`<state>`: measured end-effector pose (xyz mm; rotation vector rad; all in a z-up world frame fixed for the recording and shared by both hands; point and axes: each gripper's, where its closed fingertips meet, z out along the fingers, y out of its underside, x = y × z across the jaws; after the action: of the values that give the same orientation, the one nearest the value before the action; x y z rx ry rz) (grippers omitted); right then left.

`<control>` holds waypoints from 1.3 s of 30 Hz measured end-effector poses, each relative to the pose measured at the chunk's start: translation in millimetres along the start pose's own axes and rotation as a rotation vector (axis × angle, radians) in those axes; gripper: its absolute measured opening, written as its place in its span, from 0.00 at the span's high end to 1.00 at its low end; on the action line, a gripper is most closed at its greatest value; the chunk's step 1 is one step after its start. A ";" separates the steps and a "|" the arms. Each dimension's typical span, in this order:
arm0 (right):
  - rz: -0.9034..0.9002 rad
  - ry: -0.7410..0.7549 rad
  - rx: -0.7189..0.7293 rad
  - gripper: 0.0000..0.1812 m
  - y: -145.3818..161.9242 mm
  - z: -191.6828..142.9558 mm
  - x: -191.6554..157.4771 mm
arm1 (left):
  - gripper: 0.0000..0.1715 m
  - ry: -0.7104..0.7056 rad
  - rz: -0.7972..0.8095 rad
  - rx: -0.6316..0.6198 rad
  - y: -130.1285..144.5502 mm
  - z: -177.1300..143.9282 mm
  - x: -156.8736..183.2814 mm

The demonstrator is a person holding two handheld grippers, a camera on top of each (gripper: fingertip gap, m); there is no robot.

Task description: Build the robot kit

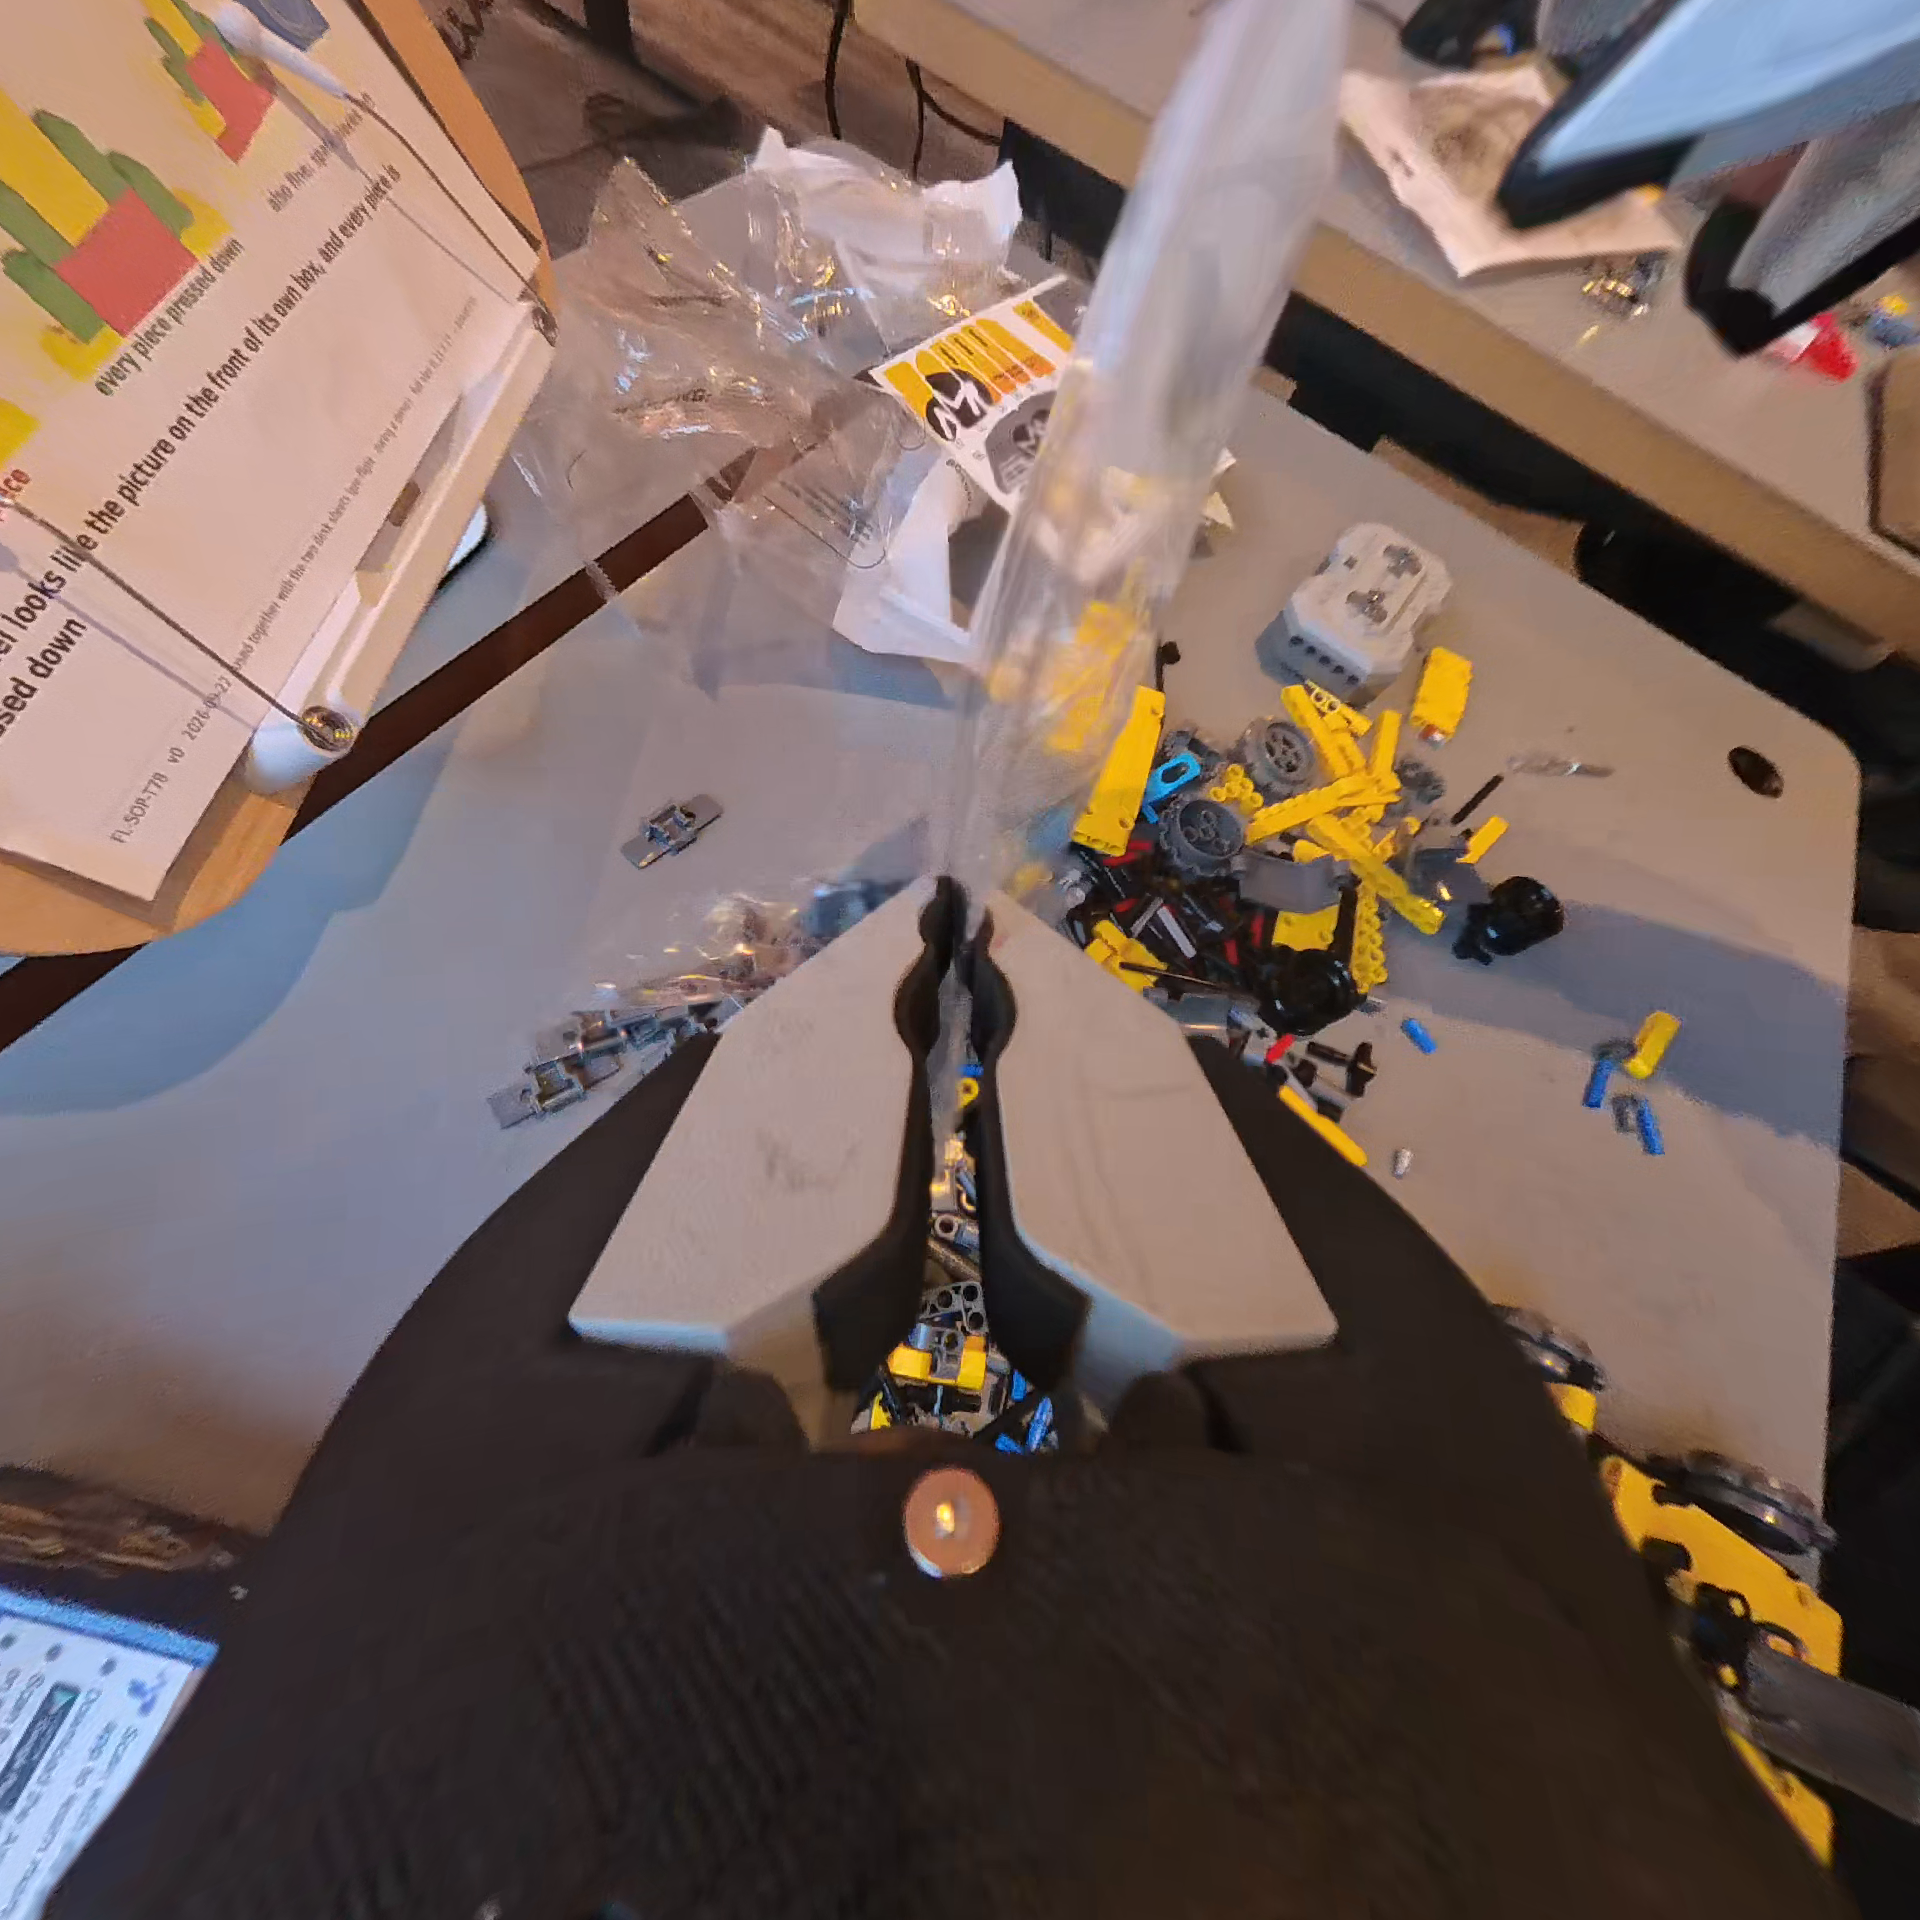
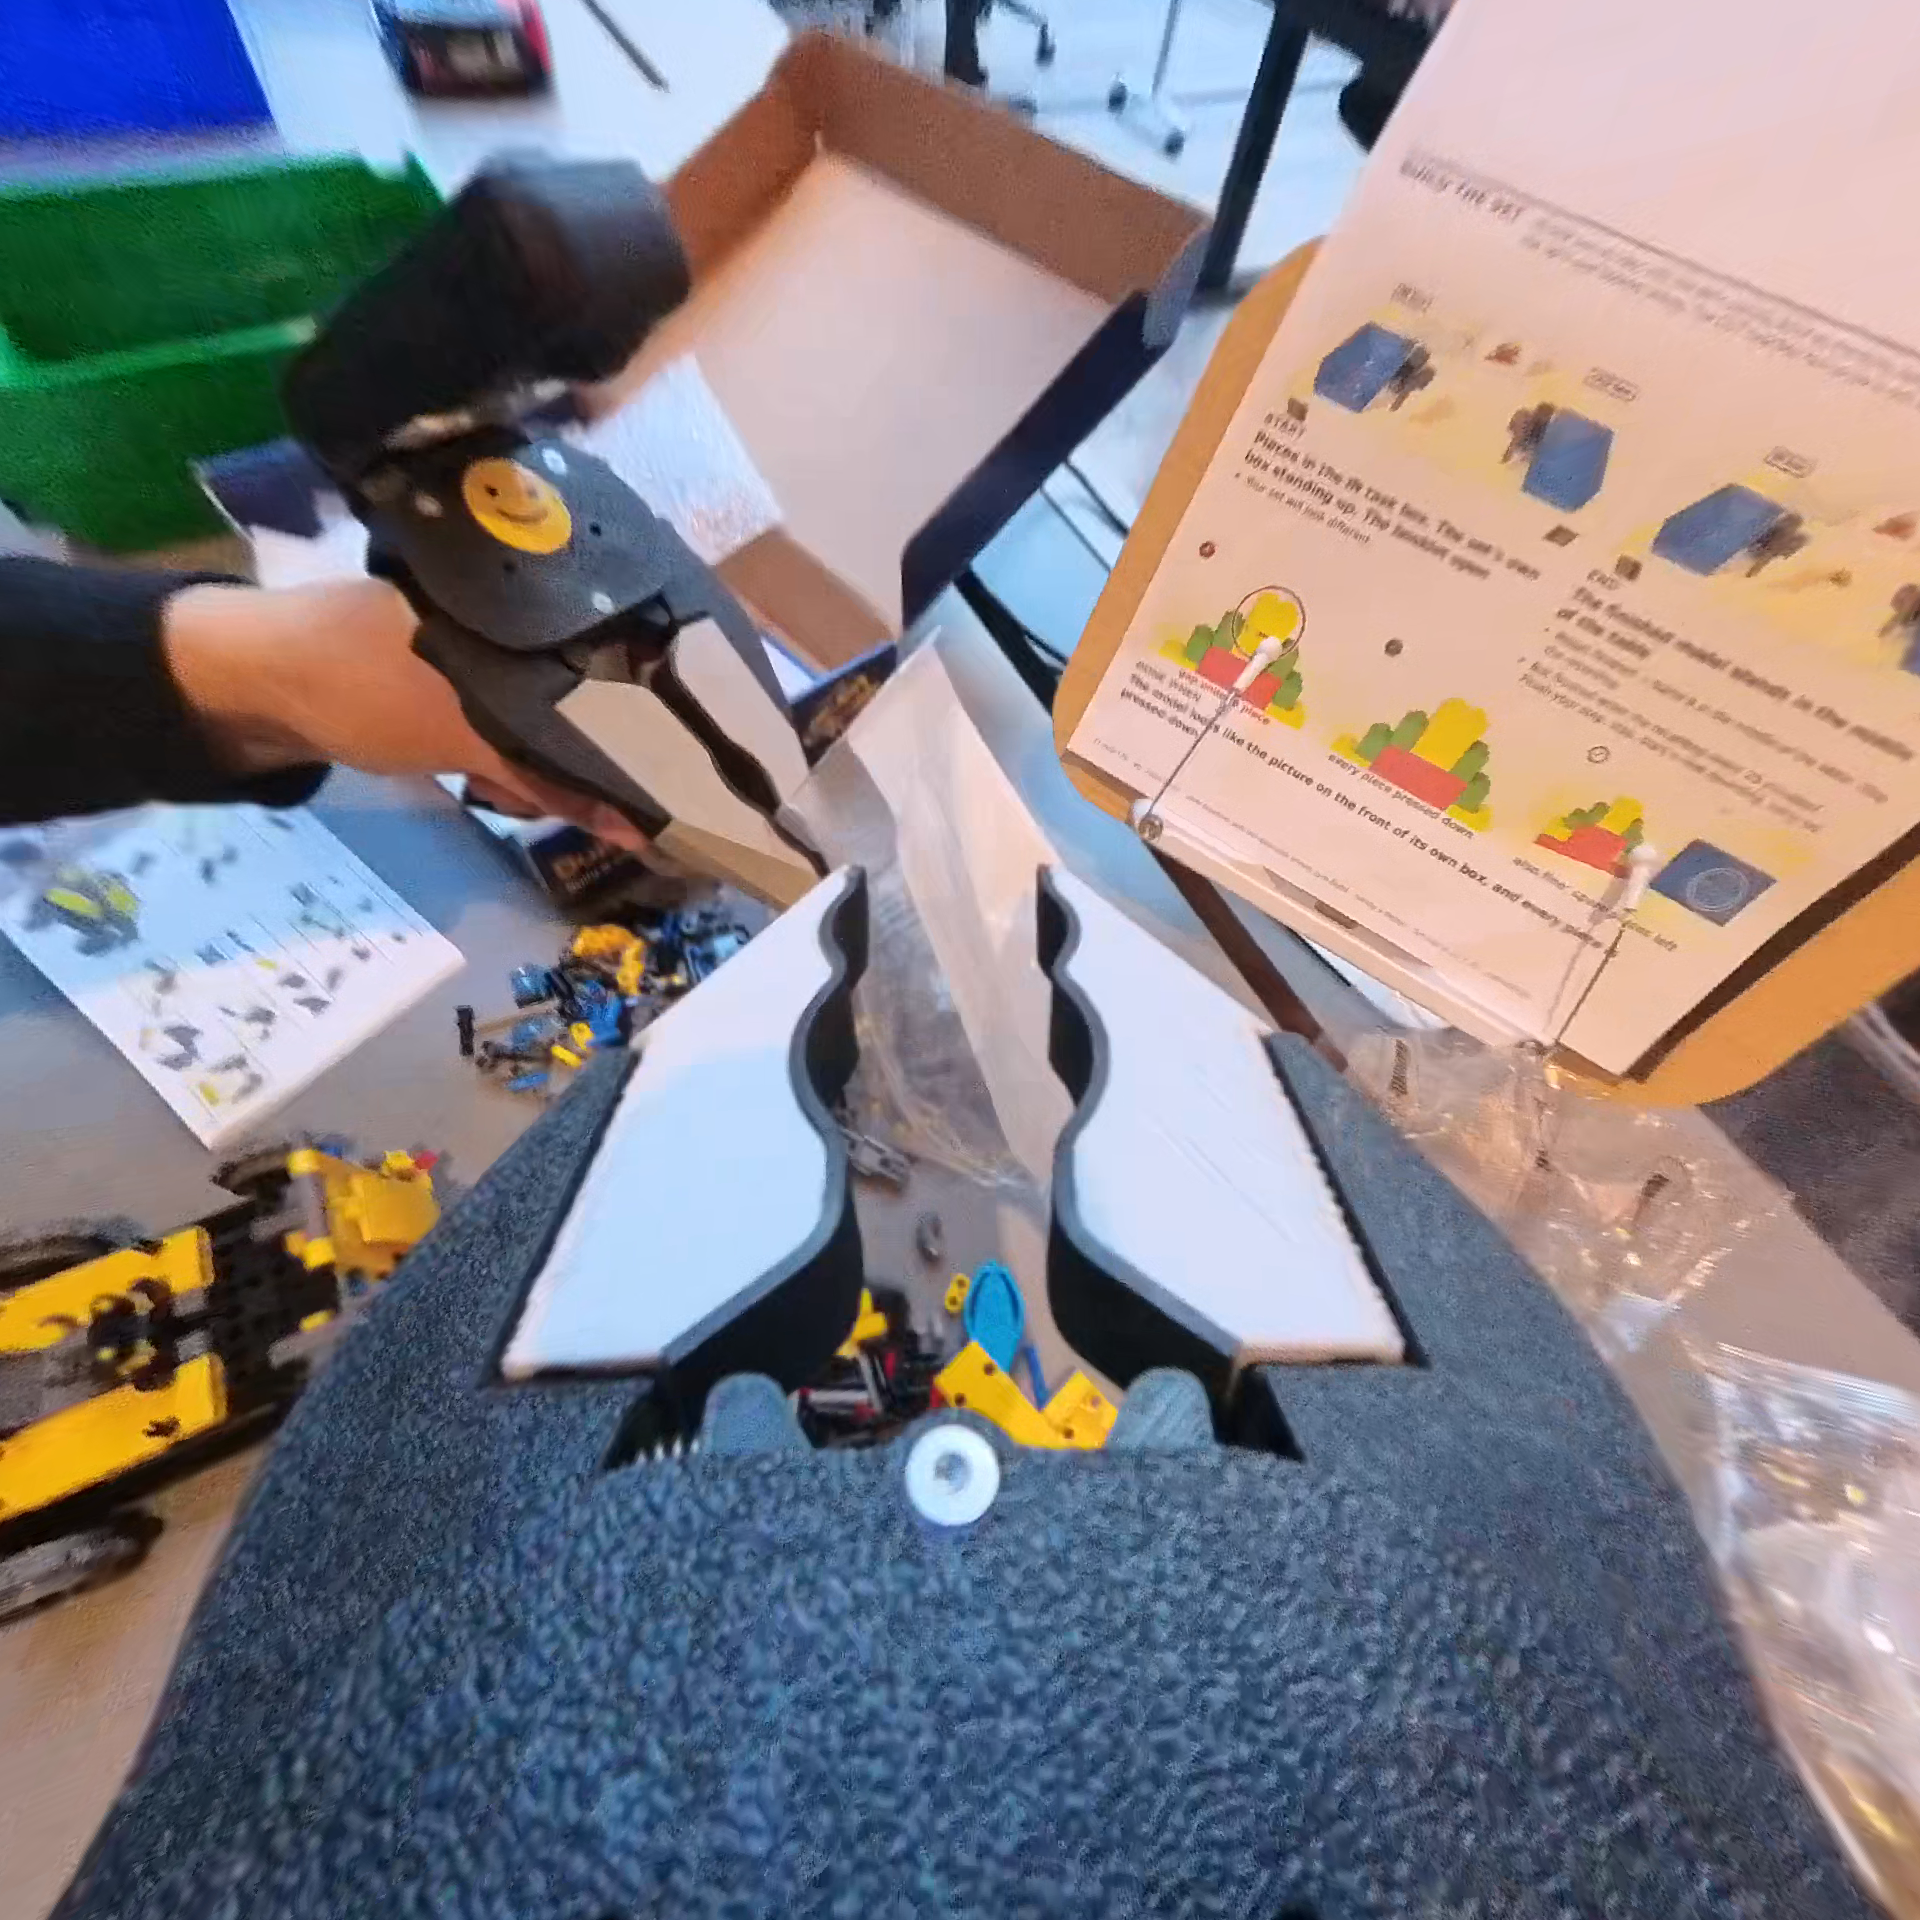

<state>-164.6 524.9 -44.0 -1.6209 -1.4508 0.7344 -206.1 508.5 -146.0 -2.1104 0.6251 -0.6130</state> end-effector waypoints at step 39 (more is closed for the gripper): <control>0.170 0.059 0.295 0.97 45.0 37.3 14.2 | 1.00 0.017 0.023 0.309 -25.3 -27.9 -20.3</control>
<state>-171.3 546.1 -99.9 -1.5331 -1.1123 0.9412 -233.2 518.4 -114.5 -1.8094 0.5263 -0.6693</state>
